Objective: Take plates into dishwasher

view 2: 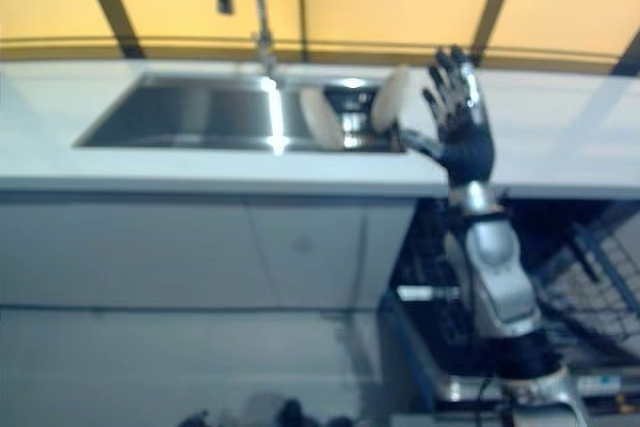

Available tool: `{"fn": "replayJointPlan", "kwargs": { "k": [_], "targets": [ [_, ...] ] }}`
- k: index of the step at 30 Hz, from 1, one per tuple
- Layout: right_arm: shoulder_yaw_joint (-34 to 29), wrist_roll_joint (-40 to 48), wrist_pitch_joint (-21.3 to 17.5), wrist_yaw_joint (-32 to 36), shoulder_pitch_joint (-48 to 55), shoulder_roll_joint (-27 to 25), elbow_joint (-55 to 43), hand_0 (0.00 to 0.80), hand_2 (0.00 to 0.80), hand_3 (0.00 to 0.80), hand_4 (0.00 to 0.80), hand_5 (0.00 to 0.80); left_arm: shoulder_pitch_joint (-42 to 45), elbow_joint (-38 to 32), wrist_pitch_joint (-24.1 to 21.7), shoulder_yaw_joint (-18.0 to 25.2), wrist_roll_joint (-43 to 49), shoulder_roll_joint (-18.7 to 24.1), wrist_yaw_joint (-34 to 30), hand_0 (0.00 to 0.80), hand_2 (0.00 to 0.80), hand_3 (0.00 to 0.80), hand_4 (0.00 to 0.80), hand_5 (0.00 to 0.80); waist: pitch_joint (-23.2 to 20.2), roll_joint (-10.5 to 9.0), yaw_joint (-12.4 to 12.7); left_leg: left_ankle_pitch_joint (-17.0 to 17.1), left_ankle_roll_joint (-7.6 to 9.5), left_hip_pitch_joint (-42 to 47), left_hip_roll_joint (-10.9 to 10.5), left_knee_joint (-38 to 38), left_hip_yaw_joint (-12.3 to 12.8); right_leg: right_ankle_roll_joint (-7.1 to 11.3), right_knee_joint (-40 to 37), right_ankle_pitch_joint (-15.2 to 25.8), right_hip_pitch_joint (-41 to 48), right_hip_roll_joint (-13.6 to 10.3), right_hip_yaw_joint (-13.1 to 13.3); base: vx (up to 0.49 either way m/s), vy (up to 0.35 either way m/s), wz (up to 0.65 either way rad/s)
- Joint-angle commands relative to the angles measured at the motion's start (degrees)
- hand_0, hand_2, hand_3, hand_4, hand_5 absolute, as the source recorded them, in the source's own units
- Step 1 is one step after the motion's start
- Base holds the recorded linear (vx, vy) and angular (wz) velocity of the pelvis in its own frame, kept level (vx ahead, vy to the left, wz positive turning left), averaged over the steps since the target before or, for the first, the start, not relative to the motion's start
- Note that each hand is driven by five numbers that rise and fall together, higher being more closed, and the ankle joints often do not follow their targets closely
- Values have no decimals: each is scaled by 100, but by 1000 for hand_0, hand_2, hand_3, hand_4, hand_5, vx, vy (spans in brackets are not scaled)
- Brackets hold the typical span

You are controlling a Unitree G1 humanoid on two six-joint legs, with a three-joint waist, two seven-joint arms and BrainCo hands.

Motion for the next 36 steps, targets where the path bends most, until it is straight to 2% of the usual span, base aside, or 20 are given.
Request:
{"fn": "replayJointPlan", "kwargs": {
  "k": [1,2,4,5,6,7,8,10,13,16,18,20,21,23,26,28,30,32,34,36],
  "targets": [
    [-352,363,-212,292,4,-433,-221,0,0,0,0,0,251,261,31,-27,-123,-91,-136,0,0,0,0,0,-397,-110,72,20,94,-615,-36,-488,74,260,-700,183,1449,63,-392,1031,332,-11],
    [-482,441,-265,308,176,-441,-303,0,0,0,0,0,272,218,32,-20,-109,-84,-133,0,0,0,0,0,-484,-192,85,-266,267,-628,-153,-268,136,462,-324,534,1462,-148,-498,1170,393,-22],
    [-654,539,-240,281,468,-393,-496,0,0,0,0,0,207,205,35,-79,-207,-60,-151,0,0,0,0,0,-623,-360,69,-515,599,-475,-518,-321,-5,843,987,1762,1168,-648,-613,789,336,-13],
    [-704,523,-226,302,577,-352,-546,0,0,0,0,0,169,229,6,-93,-263,-68,-177,0,0,0,0,0,-648,-391,54,-520,687,-378,-669,-384,-111,910,1732,2249,859,-886,-567,663,390,-7],
    [-736,464,-257,280,690,-296,-610,0,0,0,0,0,96,193,-44,-142,-338,-96,-226,0,0,0,0,0,-634,-463,8,-528,831,-295,-952,-410,-256,907,3033,2613,139,-1333,-397,602,368,-26],
    [-759,458,-277,310,730,-235,-606,0,0,0,0,0,43,123,-42,-194,-332,-93,-267,0,0,0,0,0,-605,-448,14,-586,925,-198,-1054,-402,-345,865,3512,2619,-140,-1496,-321,611,345,-20],
    [-731,388,-296,278,712,-155,-563,0,0,0,0,0,2,-17,24,-242,-260,-66,-302,0,0,0,0,0,-568,-355,44,-612,969,-38,-1027,-447,-391,925,3561,2734,-515,-1426,-203,504,240,-22],
    [-699,342,-351,258,619,-93,-446,0,0,0,0,0,-46,-147,86,-339,-231,-17,-271,0,0,0,0,0,-542,-209,115,-562,995,109,-931,-543,-370,829,3267,2549,-871,-1336,-197,391,110,-13],
    [-617,325,-307,15,226,-121,-257,0,0,0,0,0,-178,-197,18,-343,-39,91,-271,0,0,0,0,0,-460,100,260,-435,835,476,-535,-755,-424,682,1316,1799,-1086,-646,-486,409,-96,-14],
    [-557,297,-243,-180,20,-115,-240,0,0,0,0,0,-292,-177,97,-275,195,107,-221,0,0,0,0,0,-395,170,332,-620,643,763,-376,-760,-394,921,-1694,2143,-746,-162,-628,465,-160,-9],
    [-537,279,-191,-227,-66,-128,-253,0,0,0,0,0,-306,-100,106,-267,214,80,-181,0,0,0,0,0,-387,128,333,-697,584,813,-439,-704,-374,1069,-2549,2420,-755,-28,-418,401,-126,-24],
    [-578,270,-33,-272,-214,-175,-265,0,0,0,0,0,-334,26,128,-299,223,50,-151,0,0,0,0,0,-387,170,312,-829,587,885,-471,-532,-307,1042,-2549,2265,-1253,37,-96,473,-91,1],
    [-598,241,-4,-295,-230,-194,-276,0,0,0,0,0,-342,70,124,-306,222,51,-151,0,0,0,0,0,-374,185,309,-920,600,939,-478,-465,-291,1019,-2549,2288,-1294,28,-109,512,-93,6],
    [-650,233,159,-368,-238,-245,-338,0,0,0,0,0,-306,150,91,-267,253,59,-182,0,0,0,0,0,-394,213,268,-1192,624,1116,-488,-304,-314,963,-2549,2418,-1180,50,-64,639,-166,14],
    [-673,217,297,-367,-180,-328,-242,0,0,0,0,0,-254,285,113,-150,246,54,-254,0,0,0,0,0,-590,281,96,-1303,551,1258,-429,78,-459,814,-2525,2493,-811,165,289,748,-234,42],
    [-654,268,327,-314,-117,-322,-232,0,0,0,0,0,-203,337,77,-19,223,2,-309,0,0,0,0,0,-738,378,64,-812,267,1418,-257,545,-373,651,-2303,2254,-639,289,283,691,-263,49],
    [-645,166,298,-253,-4,-323,-328,0,0,0,0,0,-193,374,-21,27,205,-77,-308,0,0,0,0,0,-802,443,20,56,-40,1072,-3,1750,-144,382,-2232,2019,-357,458,468,571,-318,19],
    [-677,146,241,-199,145,-355,-417,0,0,0,0,0,-157,386,-100,51,147,-164,-239,0,0,0,0,0,-760,498,-25,472,-237,504,204,3038,-72,186,-2126,1876,-150,603,537,423,-319,26],
    [-744,81,200,-194,264,-433,-457,0,0,0,0,0,-120,328,-164,37,332,-227,-206,0,0,0,0,0,-700,522,-53,573,-278,-112,411,4109,-122,12,-2043,1742,12,722,473,272,-279,15],
    [-796,133,154,-284,335,-484,-517,0,0,0,0,0,-86,192,-129,-23,359,-251,-145,0,0,0,0,0,-630,424,-59,217,-131,-530,514,4229,-146,-44,-2110,1685,191,694,352,215,-245,13]
  ]
}}
